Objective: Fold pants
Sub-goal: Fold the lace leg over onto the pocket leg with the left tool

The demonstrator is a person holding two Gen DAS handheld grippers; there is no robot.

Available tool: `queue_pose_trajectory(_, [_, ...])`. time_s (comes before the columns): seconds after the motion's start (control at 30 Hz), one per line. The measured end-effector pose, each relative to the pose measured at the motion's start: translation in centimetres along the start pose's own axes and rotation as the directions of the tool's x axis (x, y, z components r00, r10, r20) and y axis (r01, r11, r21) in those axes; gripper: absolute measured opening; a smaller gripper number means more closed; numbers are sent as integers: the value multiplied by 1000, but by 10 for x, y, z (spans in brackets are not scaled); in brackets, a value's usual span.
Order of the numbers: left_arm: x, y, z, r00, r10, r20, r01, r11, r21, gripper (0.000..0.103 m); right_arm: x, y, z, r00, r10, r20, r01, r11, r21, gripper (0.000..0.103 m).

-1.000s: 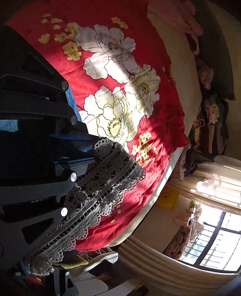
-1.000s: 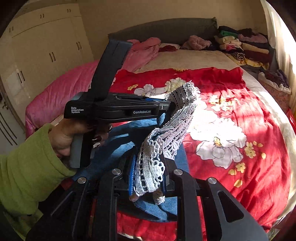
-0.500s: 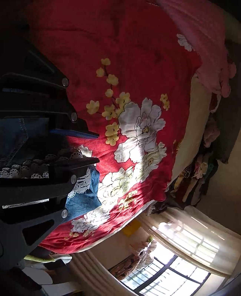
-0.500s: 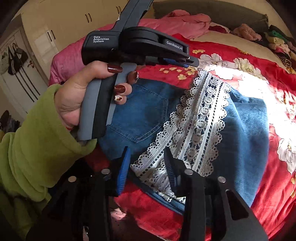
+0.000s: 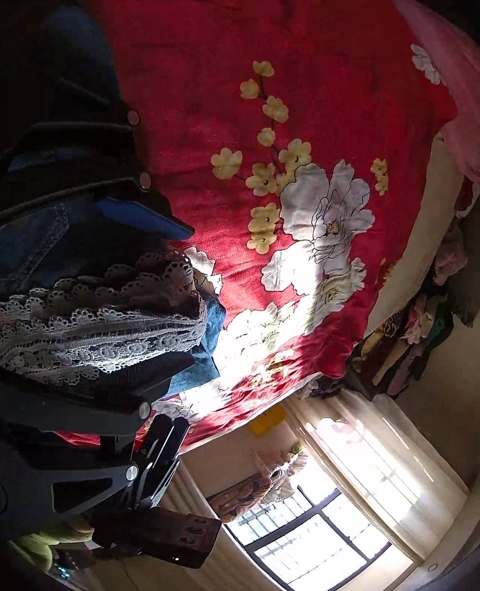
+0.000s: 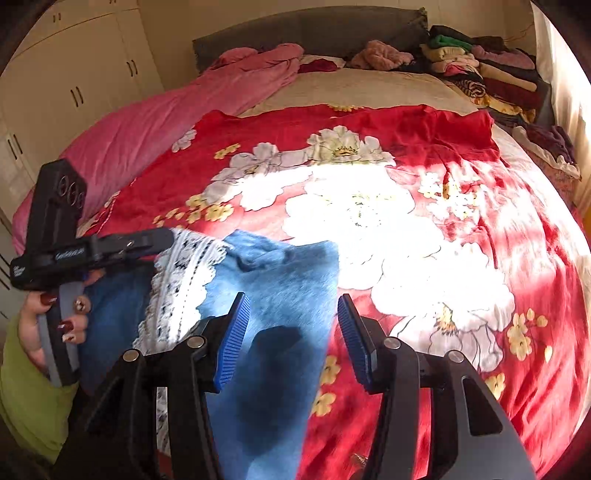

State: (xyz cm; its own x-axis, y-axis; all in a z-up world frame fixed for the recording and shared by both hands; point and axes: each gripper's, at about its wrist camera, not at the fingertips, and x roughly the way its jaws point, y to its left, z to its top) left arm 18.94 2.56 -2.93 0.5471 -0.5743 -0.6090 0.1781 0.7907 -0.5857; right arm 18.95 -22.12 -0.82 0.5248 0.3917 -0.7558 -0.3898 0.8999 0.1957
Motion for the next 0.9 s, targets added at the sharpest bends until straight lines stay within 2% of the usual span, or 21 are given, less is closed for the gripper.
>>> queue_pose_trajectory(0.13, [14, -4, -1, 1000, 15, -13, -15, 1000, 11, 57, 34, -16, 14, 998, 33, -47, -31, 998, 50, 52])
queue_pose_trajectory(0.17, [17, -4, -1, 1000, 26, -11, -26, 1000, 10, 44, 43, -22, 16, 996, 57, -66, -52, 996, 76, 52])
queue_pose_trajectory(0.2, [19, -3, -2, 999, 36, -9, -36, 999, 9, 14, 53, -24, 18, 992, 93, -88, -84, 992, 99, 48])
queue_pose_trajectory(0.23, [20, -2, -3, 999, 45, -11, -45, 999, 10, 10, 59, -23, 18, 984, 141, -109, -131, 986, 99, 15])
queue_pose_trajectory(0.27, [18, -3, -3, 998, 56, -7, -56, 998, 20, 10, 57, -19, 18, 983, 157, -99, -149, 985, 81, 10])
queue_pose_trajectory(0.37, [5, -10, 0, 997, 72, 31, -74, 995, 66, 10, 37, -15, 24, 990, 144, 2, -144, 989, 43, 10])
queue_pose_trajectory(0.43, [6, -13, 0, 991, 124, 42, -127, 986, 104, 12, 37, -11, 26, 996, 91, 9, -91, 996, 25, 12])
queue_pose_trajectory(0.5, [14, -13, -4, 983, 177, 37, -181, 975, 131, 16, 49, -2, 23, 999, -34, -31, 32, 998, -58, 17])
queue_pose_trajectory(0.53, [17, -11, -6, 981, 189, 32, -192, 972, 133, 17, 54, -1, 20, 997, -68, -46, 64, 995, -78, 24])
queue_pose_trajectory(0.63, [15, -8, -7, 976, 215, 38, -218, 966, 135, 27, 46, -6, 13, 997, -68, -35, 67, 997, -37, 36])
queue_pose_trajectory(0.7, [8, -8, -6, 972, 228, 50, -233, 963, 133, 32, 31, -9, 10, 998, -66, -6, 66, 998, -20, 39])
queue_pose_trajectory(0.77, [-4, -10, -6, 965, 250, 76, -258, 955, 145, 33, 12, -11, 7, 997, -71, 29, 71, 997, -14, 52])
queue_pose_trajectory(0.9, [-25, -18, -10, 954, 278, 116, -293, 944, 152, 37, -22, -15, -3, 996, -43, 79, 43, 999, 6, 55])
